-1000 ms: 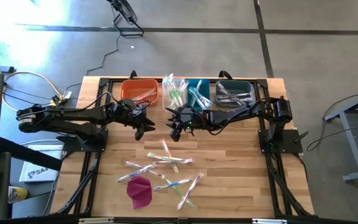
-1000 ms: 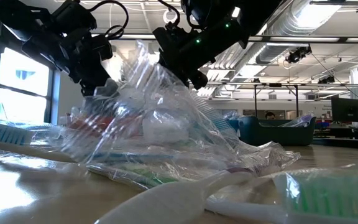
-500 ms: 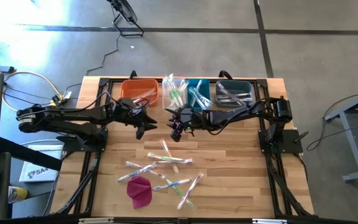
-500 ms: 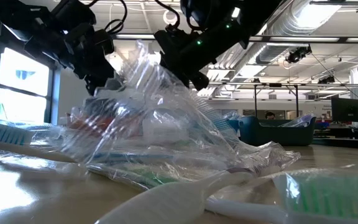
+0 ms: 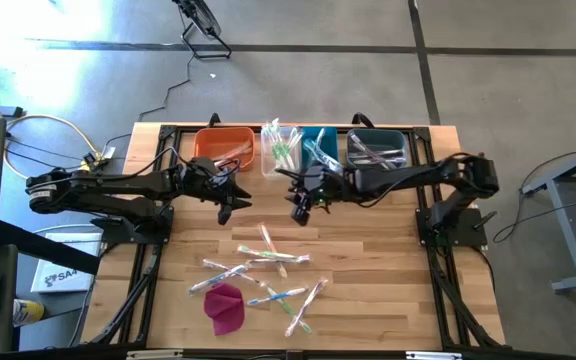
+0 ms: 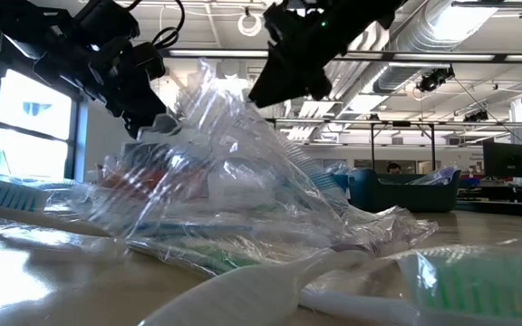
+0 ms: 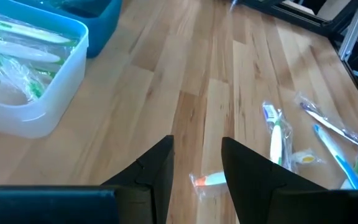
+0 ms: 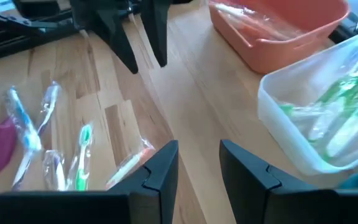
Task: Pick & Place Toothbrushes
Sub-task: Put the orange toothbrush into the orange bin
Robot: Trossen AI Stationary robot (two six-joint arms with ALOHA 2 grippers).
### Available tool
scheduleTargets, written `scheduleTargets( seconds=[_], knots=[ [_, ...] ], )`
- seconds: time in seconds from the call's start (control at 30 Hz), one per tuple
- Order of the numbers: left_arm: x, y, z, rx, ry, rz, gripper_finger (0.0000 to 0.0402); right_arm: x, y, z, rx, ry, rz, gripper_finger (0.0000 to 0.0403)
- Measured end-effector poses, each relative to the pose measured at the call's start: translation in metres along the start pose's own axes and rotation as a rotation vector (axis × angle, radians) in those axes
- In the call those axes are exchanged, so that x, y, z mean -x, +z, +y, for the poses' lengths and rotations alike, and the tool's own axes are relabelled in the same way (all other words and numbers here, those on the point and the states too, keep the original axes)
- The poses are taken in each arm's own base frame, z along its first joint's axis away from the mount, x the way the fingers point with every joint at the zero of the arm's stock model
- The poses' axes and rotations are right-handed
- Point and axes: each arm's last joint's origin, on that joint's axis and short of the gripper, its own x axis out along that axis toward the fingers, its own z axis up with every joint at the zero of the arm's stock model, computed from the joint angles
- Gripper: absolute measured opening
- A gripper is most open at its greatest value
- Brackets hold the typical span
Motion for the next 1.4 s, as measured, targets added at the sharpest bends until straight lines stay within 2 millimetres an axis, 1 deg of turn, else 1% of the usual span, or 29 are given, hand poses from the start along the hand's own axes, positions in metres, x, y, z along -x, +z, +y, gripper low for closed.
scheduleTargets(
  seconds=[0.1,0.3,0.37,0.47,0.6,0.67,0.83,0.93,1.1,1.2,1.4],
  knots=[
    [0.000,0.000,0.000,0.001,-0.001,0.002,0.0132,0.007,0.005,0.000,0.033,0.008,-0.028,0.0110],
    [0.000,0.000,0.000,0.000,-0.004,-0.002,0.0132,0.007,0.006,0.001,0.060,0.017,-0.034,0.0110],
    [0.000,0.001,0.000,-0.003,-0.004,-0.011,0.0132,0.007,0.009,0.001,0.080,0.007,-0.067,0.0110],
    [0.000,0.003,-0.001,-0.009,-0.006,-0.033,0.0132,0.008,0.015,0.001,0.054,-0.024,-0.134,0.0110],
    [0.000,0.007,-0.001,-0.020,-0.013,-0.070,0.0132,0.008,0.015,0.004,0.043,-0.020,-0.152,0.0110],
    [0.000,0.007,-0.001,-0.019,-0.011,-0.070,0.0132,0.010,0.016,0.005,0.046,-0.045,-0.162,0.0110],
    [0.000,0.006,0.000,-0.015,0.009,-0.060,0.0132,0.013,0.018,0.013,0.030,-0.123,-0.304,0.0110],
    [0.000,0.006,0.001,-0.019,0.043,-0.063,0.0132,0.011,0.011,0.013,0.037,-0.087,-0.386,0.0110],
    [0.000,0.002,0.002,-0.038,0.090,-0.034,0.0132,0.026,-0.008,0.002,0.029,-0.033,-0.432,0.0110],
    [0.000,0.000,0.003,-0.033,0.098,-0.013,0.0132,0.039,-0.018,-0.004,0.044,0.001,-0.493,0.0110],
    [0.000,0.000,0.003,-0.032,0.104,-0.010,0.0132,0.075,-0.039,-0.016,0.107,0.069,-0.588,0.0110]
  ],
)
